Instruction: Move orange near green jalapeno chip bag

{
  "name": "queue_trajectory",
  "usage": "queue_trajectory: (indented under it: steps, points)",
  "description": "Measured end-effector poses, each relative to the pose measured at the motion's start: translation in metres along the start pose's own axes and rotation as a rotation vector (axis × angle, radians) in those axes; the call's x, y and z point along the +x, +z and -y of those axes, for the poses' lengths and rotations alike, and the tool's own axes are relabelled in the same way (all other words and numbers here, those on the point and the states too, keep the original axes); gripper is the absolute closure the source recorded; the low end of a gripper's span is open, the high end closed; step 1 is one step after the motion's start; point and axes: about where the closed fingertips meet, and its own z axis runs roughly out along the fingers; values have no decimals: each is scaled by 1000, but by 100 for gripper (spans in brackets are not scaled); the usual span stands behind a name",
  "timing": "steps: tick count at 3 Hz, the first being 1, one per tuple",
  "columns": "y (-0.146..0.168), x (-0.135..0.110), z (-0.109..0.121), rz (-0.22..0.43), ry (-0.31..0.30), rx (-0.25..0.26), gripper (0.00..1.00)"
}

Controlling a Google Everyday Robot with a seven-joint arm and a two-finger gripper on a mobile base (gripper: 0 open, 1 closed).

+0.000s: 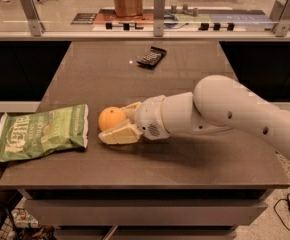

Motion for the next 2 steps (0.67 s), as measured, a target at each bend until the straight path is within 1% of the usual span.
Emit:
queue_trajectory:
  steps: [1,2]
  points:
    - [1,-1,-2,-1,-4,-3,0]
    - [1,-1,-2,-1,-4,-3,0]
